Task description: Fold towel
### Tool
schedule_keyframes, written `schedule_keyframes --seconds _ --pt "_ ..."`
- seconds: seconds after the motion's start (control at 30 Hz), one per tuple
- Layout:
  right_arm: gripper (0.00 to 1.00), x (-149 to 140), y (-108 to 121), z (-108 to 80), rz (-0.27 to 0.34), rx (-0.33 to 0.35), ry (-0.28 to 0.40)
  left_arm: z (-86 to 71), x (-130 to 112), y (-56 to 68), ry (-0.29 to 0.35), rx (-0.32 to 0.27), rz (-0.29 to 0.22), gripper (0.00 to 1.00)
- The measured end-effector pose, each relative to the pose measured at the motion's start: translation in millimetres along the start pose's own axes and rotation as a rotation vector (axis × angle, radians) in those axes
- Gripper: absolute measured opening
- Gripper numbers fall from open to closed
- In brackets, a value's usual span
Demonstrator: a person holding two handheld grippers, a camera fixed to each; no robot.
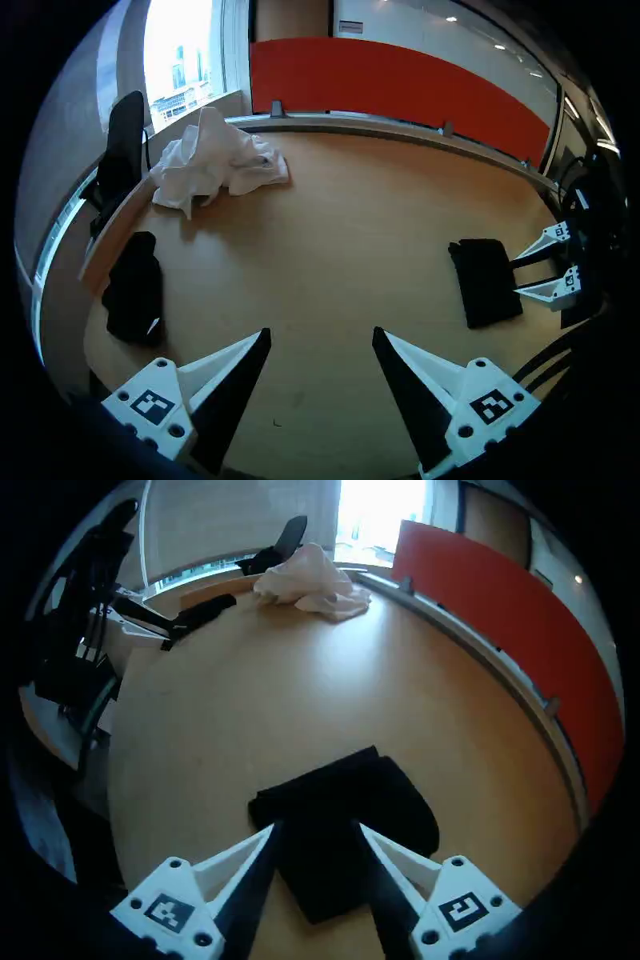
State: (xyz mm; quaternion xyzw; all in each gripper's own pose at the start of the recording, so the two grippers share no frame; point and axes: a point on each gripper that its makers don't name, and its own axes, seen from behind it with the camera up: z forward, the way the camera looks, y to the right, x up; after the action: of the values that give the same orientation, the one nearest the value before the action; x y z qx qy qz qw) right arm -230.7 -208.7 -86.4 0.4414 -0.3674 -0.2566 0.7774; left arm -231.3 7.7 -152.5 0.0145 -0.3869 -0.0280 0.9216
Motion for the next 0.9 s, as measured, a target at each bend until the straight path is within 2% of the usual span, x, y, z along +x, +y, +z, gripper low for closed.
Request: schedule_keyframes --seconds 0.03,0.3,0.9 --pt "0.69 -0.5 0.3 -0.7 0.002 -0.002 0.002 -0.3 0.2 -0.6 0.0 0.001 0.0 0.94" --pt "0.69 -12.7 1.6 -4.5 0.033 -0.016 -0.007 -2.2 1.3 -3.2 0.004 0.007 -0.002 0.94" --pt "0.69 -72.2 1.1 -13.8 0.115 -0.055 -0.084 -2.5 1.5 0.2 0.005 0.001 0.0 0.94"
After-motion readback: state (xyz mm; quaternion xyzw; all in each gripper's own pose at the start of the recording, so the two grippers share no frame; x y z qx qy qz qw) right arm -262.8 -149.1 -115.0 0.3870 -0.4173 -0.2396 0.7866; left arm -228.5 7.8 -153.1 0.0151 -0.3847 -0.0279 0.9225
